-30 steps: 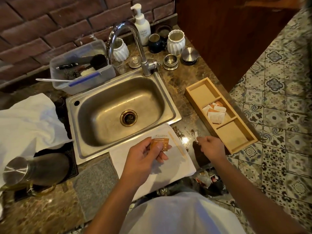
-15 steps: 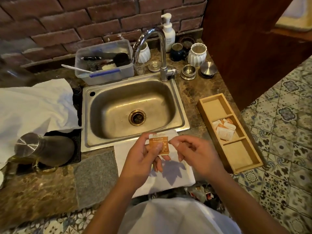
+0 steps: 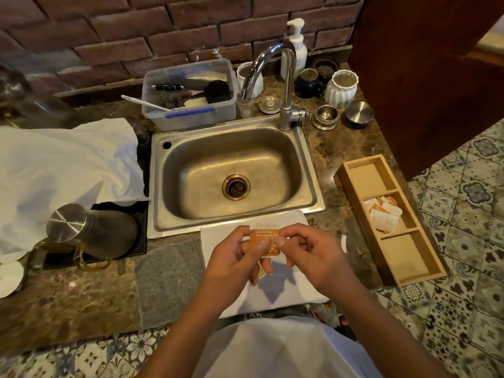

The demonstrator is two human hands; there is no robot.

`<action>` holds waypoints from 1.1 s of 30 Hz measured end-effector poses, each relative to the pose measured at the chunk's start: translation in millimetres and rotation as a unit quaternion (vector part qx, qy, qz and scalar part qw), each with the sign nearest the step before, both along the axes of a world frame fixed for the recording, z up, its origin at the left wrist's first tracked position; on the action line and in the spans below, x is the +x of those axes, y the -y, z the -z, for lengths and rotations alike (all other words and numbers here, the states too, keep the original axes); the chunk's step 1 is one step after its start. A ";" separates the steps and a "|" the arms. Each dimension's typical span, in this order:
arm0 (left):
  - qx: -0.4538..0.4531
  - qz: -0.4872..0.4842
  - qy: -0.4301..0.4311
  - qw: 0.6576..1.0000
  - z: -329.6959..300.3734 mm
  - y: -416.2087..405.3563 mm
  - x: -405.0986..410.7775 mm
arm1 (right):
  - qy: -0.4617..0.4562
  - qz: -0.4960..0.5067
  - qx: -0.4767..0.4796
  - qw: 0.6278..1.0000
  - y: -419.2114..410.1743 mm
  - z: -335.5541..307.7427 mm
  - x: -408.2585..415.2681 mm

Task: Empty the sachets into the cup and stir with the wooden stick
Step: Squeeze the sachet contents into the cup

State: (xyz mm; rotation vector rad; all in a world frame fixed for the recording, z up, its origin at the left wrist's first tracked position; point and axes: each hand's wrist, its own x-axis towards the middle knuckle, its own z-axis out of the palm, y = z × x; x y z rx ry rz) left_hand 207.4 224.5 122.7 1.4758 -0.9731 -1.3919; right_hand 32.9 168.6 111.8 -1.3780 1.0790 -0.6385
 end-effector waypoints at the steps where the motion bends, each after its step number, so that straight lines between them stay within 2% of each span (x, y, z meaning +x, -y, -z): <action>1: 0.003 0.000 -0.006 1.000 0.5 -1.1 2.3 | 0.001 0.005 -0.002 1.000 0.1 0.3 1.3; 5: 0.016 0.008 -0.019 1.000 4.4 -5.3 11.1 | 0.008 0.003 0.011 1.000 -0.1 1.5 7.3; 8: 0.020 0.008 -0.015 1.000 4.6 -7.7 13.6 | 0.015 -0.043 0.033 0.998 -2.8 3.9 11.4; 12: 0.033 -0.009 0.003 0.999 8.7 -12.1 13.6 | -0.015 -0.078 0.007 0.997 -7.1 7.6 15.1; 22: 0.063 -0.050 0.030 0.996 27.2 -22.5 16.3 | -0.046 -0.083 0.025 0.995 -13.8 25.5 17.0; 26: 0.094 -0.038 0.042 0.994 35.5 -25.6 16.3 | -0.054 -0.089 0.036 0.994 -14.4 30.5 15.0; 33: 0.133 -0.042 0.003 0.990 42.7 -33.1 18.0 | -0.053 -0.055 0.114 0.991 -19.3 43.4 16.8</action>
